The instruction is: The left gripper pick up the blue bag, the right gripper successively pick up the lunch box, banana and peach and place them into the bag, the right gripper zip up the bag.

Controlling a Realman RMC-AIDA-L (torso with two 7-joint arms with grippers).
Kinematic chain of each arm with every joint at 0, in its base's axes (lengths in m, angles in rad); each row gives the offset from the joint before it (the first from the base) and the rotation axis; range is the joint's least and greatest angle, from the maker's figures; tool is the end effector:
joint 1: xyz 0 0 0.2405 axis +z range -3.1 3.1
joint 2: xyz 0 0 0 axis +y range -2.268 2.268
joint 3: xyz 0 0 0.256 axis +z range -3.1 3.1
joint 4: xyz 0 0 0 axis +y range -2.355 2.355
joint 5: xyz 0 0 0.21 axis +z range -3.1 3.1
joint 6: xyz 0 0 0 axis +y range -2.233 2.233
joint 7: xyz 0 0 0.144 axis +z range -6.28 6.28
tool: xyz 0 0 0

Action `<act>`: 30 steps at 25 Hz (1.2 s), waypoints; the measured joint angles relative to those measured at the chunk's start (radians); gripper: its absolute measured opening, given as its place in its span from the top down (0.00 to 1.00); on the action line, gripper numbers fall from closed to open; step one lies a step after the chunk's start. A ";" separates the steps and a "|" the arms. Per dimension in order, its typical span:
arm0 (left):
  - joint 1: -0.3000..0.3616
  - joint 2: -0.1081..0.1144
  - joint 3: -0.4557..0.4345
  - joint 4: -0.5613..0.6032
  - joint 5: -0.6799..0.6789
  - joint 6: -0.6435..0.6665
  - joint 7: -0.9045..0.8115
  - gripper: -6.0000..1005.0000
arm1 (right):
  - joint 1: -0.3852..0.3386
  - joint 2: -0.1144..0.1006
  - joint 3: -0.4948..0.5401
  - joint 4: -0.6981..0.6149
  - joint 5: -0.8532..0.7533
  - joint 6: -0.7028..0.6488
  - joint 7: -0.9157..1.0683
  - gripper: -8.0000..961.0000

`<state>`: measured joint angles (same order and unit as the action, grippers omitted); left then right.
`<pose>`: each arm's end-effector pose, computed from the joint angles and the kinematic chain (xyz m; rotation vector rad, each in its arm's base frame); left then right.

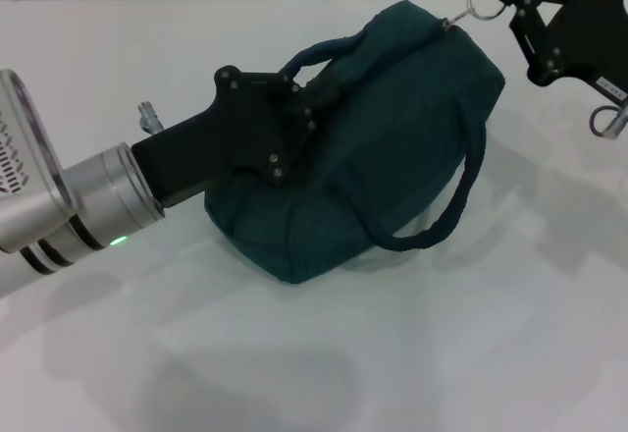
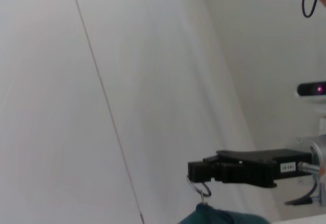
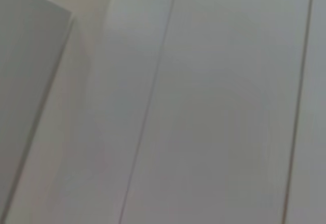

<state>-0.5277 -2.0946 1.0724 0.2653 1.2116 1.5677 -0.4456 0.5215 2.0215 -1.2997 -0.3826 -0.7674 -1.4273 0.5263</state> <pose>-0.2254 0.3117 -0.0420 -2.3405 0.1500 -1.0722 0.2190 0.3578 0.0104 -2.1158 -0.0675 1.0804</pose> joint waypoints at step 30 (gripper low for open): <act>0.013 0.004 -0.015 0.029 -0.009 -0.021 0.002 0.96 | 0.002 0.001 -0.079 0.052 0.058 0.221 0.057 0.64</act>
<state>-0.5151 -2.0902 1.0575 0.2942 1.2023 1.5469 -0.4432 0.5235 2.0229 -1.3788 -0.3305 -0.7099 -1.2063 0.5836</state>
